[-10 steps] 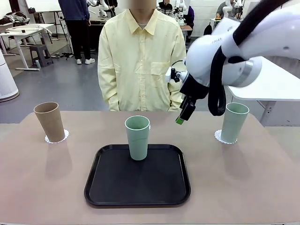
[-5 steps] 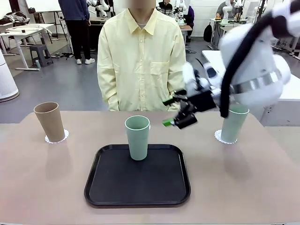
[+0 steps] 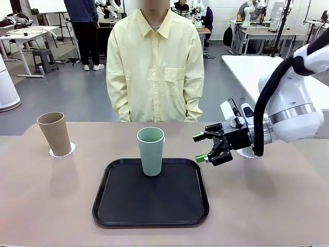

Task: Place coasters on the table and set cups on them.
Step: Take one Reusable plastic cup from the Flat Tray and place it on a coaster set by the human.

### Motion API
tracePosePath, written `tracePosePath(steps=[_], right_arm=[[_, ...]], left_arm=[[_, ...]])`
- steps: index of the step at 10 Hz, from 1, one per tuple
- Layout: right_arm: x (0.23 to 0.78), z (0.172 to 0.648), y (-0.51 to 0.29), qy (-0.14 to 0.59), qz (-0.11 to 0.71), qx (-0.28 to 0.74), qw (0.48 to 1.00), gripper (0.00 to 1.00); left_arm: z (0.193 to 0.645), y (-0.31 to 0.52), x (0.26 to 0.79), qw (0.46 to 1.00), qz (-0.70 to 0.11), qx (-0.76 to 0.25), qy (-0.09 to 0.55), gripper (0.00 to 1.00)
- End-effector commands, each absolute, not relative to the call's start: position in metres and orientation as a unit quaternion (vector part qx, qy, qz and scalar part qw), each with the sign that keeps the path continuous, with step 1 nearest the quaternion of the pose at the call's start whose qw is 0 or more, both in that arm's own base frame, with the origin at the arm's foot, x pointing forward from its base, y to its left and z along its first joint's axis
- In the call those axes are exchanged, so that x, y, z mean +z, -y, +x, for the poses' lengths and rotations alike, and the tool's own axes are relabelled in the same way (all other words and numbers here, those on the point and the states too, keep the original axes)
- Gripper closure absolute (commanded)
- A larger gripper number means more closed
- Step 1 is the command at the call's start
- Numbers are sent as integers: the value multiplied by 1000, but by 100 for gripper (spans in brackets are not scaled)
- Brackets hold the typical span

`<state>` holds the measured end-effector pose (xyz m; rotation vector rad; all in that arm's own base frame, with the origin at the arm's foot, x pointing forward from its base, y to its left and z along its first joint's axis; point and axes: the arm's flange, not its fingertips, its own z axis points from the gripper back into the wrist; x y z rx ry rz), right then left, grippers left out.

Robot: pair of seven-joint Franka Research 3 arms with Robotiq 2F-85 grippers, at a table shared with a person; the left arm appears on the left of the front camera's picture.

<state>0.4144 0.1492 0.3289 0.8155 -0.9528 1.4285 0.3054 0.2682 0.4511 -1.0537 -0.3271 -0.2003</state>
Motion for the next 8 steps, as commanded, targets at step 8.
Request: tracePosePath(steps=[8], right_arm=[[336,424,-159,409,357,605,582,0]], left_arm=[[305,-268,454,843,-507,-87,159,0]])
